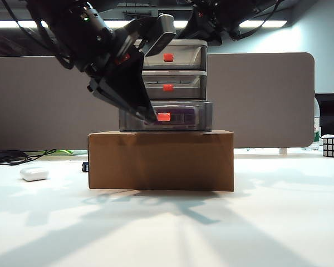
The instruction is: Open the third layer of the drawer on the table, pick up a pack of napkins on the table and put it in, and finally close the drawer.
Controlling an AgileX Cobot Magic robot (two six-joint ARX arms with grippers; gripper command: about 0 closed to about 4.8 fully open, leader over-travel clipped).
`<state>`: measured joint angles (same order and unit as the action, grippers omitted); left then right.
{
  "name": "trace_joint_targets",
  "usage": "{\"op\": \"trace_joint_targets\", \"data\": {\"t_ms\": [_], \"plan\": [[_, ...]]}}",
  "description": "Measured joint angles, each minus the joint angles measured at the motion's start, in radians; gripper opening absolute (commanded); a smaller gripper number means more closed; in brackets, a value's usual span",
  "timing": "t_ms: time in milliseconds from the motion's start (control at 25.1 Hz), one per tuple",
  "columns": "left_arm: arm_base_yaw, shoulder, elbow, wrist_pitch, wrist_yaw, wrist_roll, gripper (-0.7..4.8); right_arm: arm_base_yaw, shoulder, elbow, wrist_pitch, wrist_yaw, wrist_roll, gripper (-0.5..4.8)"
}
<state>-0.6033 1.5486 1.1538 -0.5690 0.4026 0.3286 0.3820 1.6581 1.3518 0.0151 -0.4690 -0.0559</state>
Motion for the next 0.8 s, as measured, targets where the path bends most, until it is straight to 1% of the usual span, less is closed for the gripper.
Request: {"op": "trace_joint_targets", "data": {"t_ms": [40,119,318,438,796], "plan": [[0.001,0.0,0.0,0.015,-0.009,-0.005,-0.04,0.0,0.0,0.0,-0.001,0.0,-0.002,-0.06],[0.001,0.0,0.0,0.075,-0.068,-0.008,-0.04,0.0,0.0,0.001,-0.005,0.0,-0.002,-0.06],[0.001,0.014,-0.007,0.181,-0.109,-0.008,-0.04,0.0,0.0,0.001,-0.006,0.0,-0.013,-0.06],[0.002,0.051,-0.008,0.263,-0.163,-0.004,-0.04,0.0,-0.001,0.001,-0.007,-0.002,-0.022,-0.06],[-0.002,0.09,-0.028,0.391,-0.216,0.007,-0.04,-0.001,0.0,0.001,-0.008,-0.001,-0.025,-0.06]]}}
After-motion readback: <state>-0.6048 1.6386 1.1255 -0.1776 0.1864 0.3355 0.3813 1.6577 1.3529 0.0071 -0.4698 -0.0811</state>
